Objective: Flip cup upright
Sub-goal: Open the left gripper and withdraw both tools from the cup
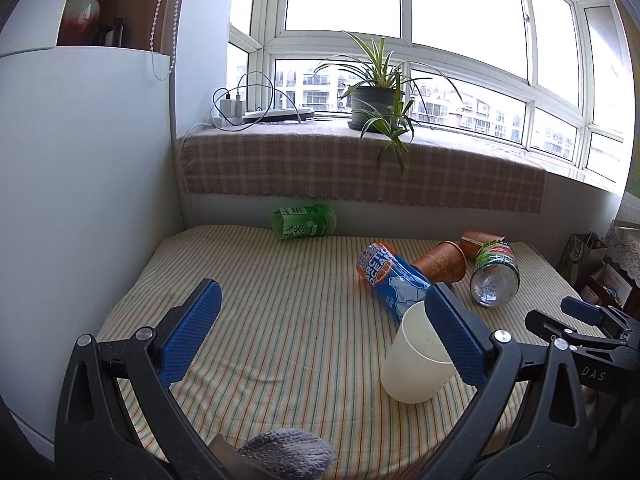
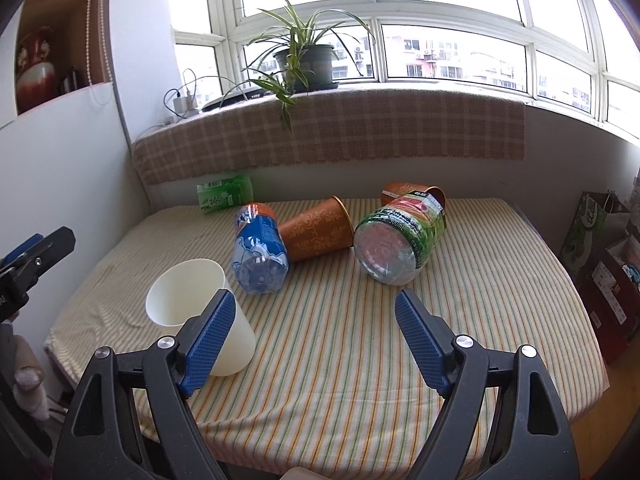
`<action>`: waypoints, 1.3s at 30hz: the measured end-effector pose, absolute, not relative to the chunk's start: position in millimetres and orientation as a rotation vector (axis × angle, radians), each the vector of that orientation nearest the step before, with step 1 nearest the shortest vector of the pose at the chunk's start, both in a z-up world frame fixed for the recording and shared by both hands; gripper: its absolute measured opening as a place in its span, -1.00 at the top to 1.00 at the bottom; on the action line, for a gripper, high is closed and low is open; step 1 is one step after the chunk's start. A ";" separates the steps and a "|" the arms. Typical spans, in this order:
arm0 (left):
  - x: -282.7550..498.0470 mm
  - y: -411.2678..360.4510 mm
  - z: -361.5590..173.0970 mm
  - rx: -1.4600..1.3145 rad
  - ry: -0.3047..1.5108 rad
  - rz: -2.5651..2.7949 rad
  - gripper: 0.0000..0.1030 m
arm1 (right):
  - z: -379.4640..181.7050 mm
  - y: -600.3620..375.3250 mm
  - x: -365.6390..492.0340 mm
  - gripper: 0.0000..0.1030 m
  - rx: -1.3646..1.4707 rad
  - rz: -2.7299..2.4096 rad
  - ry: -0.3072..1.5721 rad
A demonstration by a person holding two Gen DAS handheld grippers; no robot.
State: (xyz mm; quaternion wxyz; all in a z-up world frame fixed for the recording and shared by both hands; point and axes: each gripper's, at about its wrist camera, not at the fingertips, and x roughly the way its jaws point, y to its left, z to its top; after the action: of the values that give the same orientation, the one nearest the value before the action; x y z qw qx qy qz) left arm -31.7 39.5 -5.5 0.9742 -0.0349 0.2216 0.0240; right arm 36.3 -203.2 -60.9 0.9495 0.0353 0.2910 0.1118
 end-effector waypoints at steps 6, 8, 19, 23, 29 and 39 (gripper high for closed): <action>-31.8 38.8 -5.2 -0.068 0.445 0.049 -1.00 | -61.8 -204.4 37.0 -0.60 0.077 0.228 0.598; -30.7 38.9 -4.0 -0.067 0.444 0.045 -1.00 | -61.5 -204.1 36.9 -0.59 0.076 0.227 0.599; -28.8 39.5 -2.8 -0.068 0.443 0.043 -1.00 | -64.0 -201.1 37.1 -0.59 0.071 0.238 0.609; -28.5 39.7 -3.3 -0.066 0.441 0.046 -1.00 | -64.4 -200.7 37.1 -0.60 0.070 0.241 0.612; -28.6 39.5 -3.1 -0.065 0.441 0.046 -1.00 | -64.4 -202.0 36.5 -0.60 0.073 0.241 0.614; -28.0 39.2 -3.3 -0.067 0.444 0.048 -1.00 | -67.3 -202.0 38.2 -0.60 0.072 0.239 0.627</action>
State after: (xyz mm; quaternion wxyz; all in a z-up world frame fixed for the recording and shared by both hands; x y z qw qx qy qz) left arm -28.0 39.2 -3.3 0.9747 -0.0332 0.2199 0.0236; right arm 38.2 -202.0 -67.3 0.9436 0.0354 0.3075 0.1174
